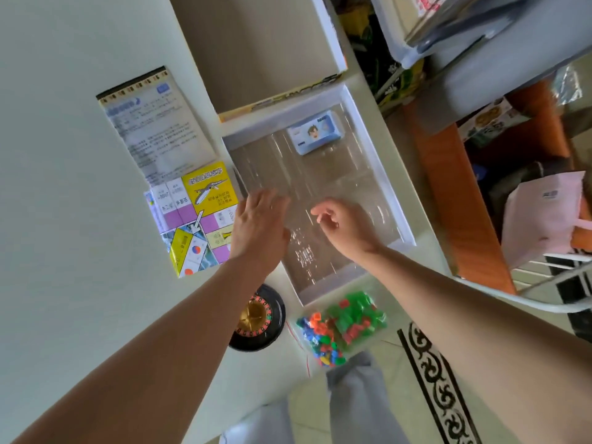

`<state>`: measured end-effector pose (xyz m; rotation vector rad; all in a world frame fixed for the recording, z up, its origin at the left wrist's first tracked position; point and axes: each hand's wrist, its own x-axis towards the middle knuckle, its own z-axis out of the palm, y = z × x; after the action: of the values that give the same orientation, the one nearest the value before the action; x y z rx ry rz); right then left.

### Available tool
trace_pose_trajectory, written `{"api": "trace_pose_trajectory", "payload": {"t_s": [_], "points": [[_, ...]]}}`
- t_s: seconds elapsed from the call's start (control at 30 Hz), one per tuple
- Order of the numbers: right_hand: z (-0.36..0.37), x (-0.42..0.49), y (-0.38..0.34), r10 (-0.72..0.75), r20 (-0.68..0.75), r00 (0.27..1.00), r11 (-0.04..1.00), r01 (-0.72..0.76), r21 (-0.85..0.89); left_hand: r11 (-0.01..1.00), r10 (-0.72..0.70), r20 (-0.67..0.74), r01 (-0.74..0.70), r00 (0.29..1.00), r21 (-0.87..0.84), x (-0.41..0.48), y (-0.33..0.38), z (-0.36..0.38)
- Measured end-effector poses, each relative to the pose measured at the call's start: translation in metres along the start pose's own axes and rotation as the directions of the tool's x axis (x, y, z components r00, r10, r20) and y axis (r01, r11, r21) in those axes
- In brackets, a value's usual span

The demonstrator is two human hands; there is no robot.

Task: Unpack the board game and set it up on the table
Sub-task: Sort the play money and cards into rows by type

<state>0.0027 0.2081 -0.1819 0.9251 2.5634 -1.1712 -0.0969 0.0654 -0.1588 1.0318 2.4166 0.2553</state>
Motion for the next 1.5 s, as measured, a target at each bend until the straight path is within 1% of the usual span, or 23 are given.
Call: {"api": "trace_pose_trajectory", "payload": {"t_s": [0.07, 0.1, 0.13, 0.17, 0.2, 0.23, 0.3, 0.37, 0.43, 0.47, 0.53, 0.57, 0.63, 0.7, 0.77, 0.83, 0.97, 1.1, 1.2, 1.23, 1.3, 1.4, 1.5], "points": [[-0.010, 0.025, 0.003, 0.031, -0.031, 0.999, 0.998, -0.029, 0.061, 1.000, -0.006, -0.025, 0.005, 1.000, -0.010, 0.015, 0.007, 0.001], [-0.015, 0.038, 0.003, 0.099, -0.040, 0.994, 0.986, -0.093, 0.141, 1.000, -0.014, -0.035, 0.014, 0.999, -0.016, 0.022, 0.010, 0.000], [-0.023, 0.053, 0.001, 0.200, -0.020, 0.980, 0.948, -0.188, 0.257, 0.999, -0.036, -0.048, 0.035, 0.998, -0.020, 0.034, 0.014, -0.001], [-0.028, 0.066, -0.002, 0.310, 0.048, 0.949, 0.873, -0.305, 0.382, 0.998, -0.061, -0.061, 0.060, 0.996, -0.023, 0.045, 0.018, -0.003], [-0.034, 0.076, -0.008, 0.399, 0.154, 0.904, 0.771, -0.422, 0.477, 0.997, -0.082, -0.070, 0.080, 0.994, -0.024, 0.054, 0.021, -0.006], [-0.041, 0.085, -0.012, 0.453, 0.255, 0.854, 0.681, -0.516, 0.520, 0.996, -0.091, -0.078, 0.089, 0.993, -0.025, 0.066, 0.026, -0.008], [-0.049, 0.098, -0.014, 0.478, 0.360, 0.801, 0.602, -0.597, 0.529, 0.996, -0.085, -0.087, 0.084, 0.993, -0.020, 0.088, 0.031, -0.013], [-0.052, 0.106, -0.014, 0.477, 0.412, 0.776, 0.533, -0.628, 0.567, 0.998, -0.051, -0.065, 0.052, 0.997, 0.022, 0.109, 0.034, -0.016], [-0.051, 0.110, -0.018, 0.446, 0.469, 0.762, 0.447, -0.644, 0.621, 0.994, -0.028, -0.009, 0.028, 1.000, 0.103, 0.127, 0.036, -0.016], [-0.051, 0.111, -0.021, 0.422, 0.503, 0.754, 0.386, -0.652, 0.653, 0.988, -0.031, 0.017, 0.028, 0.999, 0.151, 0.134, 0.037, -0.014], [-0.050, 0.115, -0.024, 0.404, 0.550, 0.731, 0.215, -0.660, 0.720, 0.976, -0.055, 0.044, 0.044, 0.998, 0.215, 0.146, 0.039, -0.013], [-0.049, 0.117, -0.024, 0.417, 0.554, 0.721, 0.130, -0.650, 0.748, 0.972, -0.066, 0.049, 0.053, 0.997, 0.227, 0.149, 0.040, -0.013], [-0.049, 0.120, -0.020, 0.470, 0.546, 0.694, 0.001, -0.619, 0.786, 0.969, -0.059, 0.052, 0.044, 0.997, 0.244, 0.152, 0.039, -0.015], [-0.050, 0.119, -0.017, 0.508, 0.554, 0.660, -0.088, -0.600, 0.795, 0.960, -0.032, 0.048, 0.017, 0.998, 0.280, 0.153, 0.038, -0.016], [-0.049, 0.118, -0.016, 0.504, 0.574, 0.645, -0.158, -0.585, 0.796, 0.951, -0.009, 0.015, 0.004, 1.000, 0.310, 0.153, 0.036, -0.016], [-0.048, 0.117, -0.016, 0.495, 0.588, 0.640, -0.183, -0.585, 0.790, 0.941, -0.007, -0.021, 0.014, 1.000, 0.339, 0.155, 0.036, -0.014], [-0.049, 0.114, -0.010, 0.498, 0.573, 0.651, -0.100, -0.613, 0.784, 0.899, 0.010, -0.042, 0.010, 0.999, 0.438, 0.161, 0.036, -0.011], [-0.052, 0.113, -0.004, 0.445, 0.534, 0.719, -0.004, -0.594, 0.804, 0.892, 0.025, -0.053, 0.002, 0.998, 0.451, 0.168, 0.035, -0.010], [-0.052, 0.114, -0.006, 0.420, 0.505, 0.754, 0.025, -0.566, 0.824, 0.918, 0.060, -0.064, -0.029, 0.996, 0.394, 0.170, 0.032, -0.012], [-0.051, 0.115, -0.008, 0.433, 0.498, 0.752, 0.015, -0.558, 0.830, 0.924, 0.072, -0.060, -0.044, 0.996, 0.381, 0.170, 0.030, -0.013], [-0.048, 0.114, -0.013, 0.481, 0.499, 0.721, -0.018, -0.561, 0.828, 0.928, 0.097, -0.061, -0.068, 0.993, 0.368, 0.170, 0.029, -0.015], [-0.043, 0.112, -0.021, 0.530, 0.510, 0.678, -0.057, -0.571, 0.819, 0.935, 0.086, -0.064, -0.058, 0.994, 0.350, 0.170, 0.029, -0.017], [-0.039, 0.117, -0.031, 0.529, 0.528, 0.665, -0.154, -0.536, 0.830, 0.942, 0.070, -0.053, -0.049, 0.996, 0.333, 0.170, 0.029, -0.021]]}}
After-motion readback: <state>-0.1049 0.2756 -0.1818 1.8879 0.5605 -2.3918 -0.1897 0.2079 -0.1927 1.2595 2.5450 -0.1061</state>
